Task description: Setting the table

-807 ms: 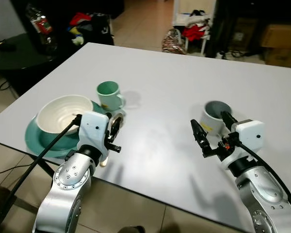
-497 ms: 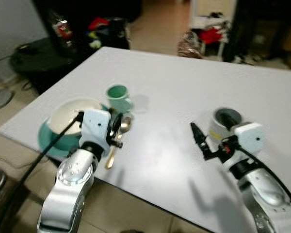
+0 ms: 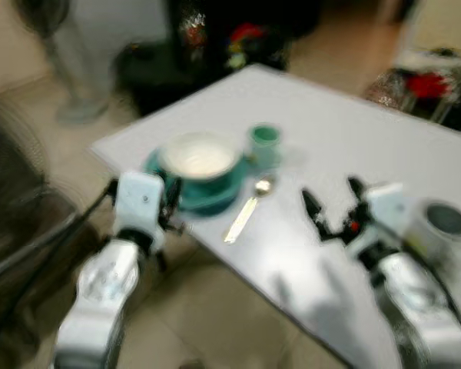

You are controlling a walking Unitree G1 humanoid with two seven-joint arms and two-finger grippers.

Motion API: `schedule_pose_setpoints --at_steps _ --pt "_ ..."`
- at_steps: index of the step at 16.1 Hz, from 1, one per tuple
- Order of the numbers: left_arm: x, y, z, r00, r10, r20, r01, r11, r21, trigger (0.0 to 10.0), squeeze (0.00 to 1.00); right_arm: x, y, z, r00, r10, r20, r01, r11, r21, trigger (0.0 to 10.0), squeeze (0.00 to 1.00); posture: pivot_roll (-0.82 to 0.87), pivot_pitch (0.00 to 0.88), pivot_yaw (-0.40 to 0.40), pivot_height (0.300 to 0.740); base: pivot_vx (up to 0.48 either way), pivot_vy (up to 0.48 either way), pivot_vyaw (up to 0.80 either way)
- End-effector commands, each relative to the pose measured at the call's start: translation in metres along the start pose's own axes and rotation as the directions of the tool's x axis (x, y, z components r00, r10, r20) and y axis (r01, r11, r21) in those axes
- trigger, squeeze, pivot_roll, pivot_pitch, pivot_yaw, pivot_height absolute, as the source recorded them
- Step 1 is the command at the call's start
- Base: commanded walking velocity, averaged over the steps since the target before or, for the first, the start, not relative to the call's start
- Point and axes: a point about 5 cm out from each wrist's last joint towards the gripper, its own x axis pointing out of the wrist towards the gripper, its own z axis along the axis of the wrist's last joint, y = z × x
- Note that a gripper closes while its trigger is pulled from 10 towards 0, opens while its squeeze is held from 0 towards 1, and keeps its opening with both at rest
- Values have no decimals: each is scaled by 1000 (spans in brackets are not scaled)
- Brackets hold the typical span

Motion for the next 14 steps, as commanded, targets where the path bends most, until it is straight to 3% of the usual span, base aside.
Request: schedule_pose_setpoints --at_steps 1,4,8,14 --pt "1 0 1 1000 8 -1 -8 1000 -2 10000 0 -2 -6 3 999 -33 10 33 999 -8 10000 1000 100 0 35 740 0 0 800" --pt "3 0 1 1000 -13 -14 13 1000 -18 10000 0 -8 -7 -3 998 -64 2 64 998 21 10000 1000 75 0 60 740 0 0 800" --pt "6 -5 0 999 -33 -18 33 999 -23 10000 0 -13 -10 -2 995 -101 2 101 995 15 10000 1000 56 0 71 740 0 294 800" --pt "4 2 1 1000 -21 -23 21 1000 -4 10000 0 -2 -14 -4 990 -141 -9 141 990 2 10000 1000 102 0 53 740 0 325 0"
